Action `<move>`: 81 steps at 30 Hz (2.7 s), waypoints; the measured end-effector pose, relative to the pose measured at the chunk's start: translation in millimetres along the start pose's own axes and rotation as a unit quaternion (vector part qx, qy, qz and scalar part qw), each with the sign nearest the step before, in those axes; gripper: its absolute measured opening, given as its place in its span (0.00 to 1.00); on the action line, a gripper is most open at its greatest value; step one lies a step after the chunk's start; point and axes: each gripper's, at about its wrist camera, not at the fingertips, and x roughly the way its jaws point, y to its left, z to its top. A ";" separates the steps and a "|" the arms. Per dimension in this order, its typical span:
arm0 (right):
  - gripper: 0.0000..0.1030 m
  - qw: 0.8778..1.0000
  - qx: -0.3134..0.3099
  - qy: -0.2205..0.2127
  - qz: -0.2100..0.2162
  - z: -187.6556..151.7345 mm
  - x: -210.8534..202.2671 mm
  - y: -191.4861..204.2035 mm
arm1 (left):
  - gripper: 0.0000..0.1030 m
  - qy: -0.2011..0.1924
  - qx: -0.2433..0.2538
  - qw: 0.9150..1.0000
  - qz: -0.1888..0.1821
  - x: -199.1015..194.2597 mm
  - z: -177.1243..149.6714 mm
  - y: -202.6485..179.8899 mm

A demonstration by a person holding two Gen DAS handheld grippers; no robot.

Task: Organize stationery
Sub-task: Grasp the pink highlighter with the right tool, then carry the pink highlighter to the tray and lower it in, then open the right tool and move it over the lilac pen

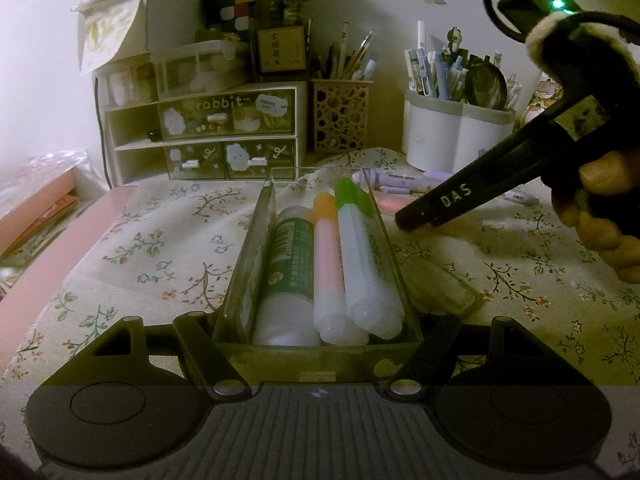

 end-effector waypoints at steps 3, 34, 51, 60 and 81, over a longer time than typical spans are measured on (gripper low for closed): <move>0.21 1.000 0.020 0.009 0.015 -1.7 1.1 -0.5 | 0.71 0.000 0.000 1.000 0.000 0.0 0.0 0.0; 0.20 0.889 0.426 -0.001 0.165 -57.1 -20.4 -55.6 | 0.71 -0.001 0.000 1.000 -0.001 0.0 0.1 0.0; 0.20 0.802 0.529 -0.042 0.273 -67.4 -43.0 -48.3 | 0.71 -0.001 0.001 1.000 -0.001 -0.1 0.1 0.0; 0.20 0.853 0.467 0.017 0.235 -20.4 -39.1 -18.4 | 0.71 -0.001 0.000 1.000 -0.001 0.0 0.1 0.0; 0.22 0.877 0.406 0.047 0.253 -4.4 -25.9 10.9 | 0.71 -0.001 0.000 1.000 -0.001 0.4 -0.2 -0.1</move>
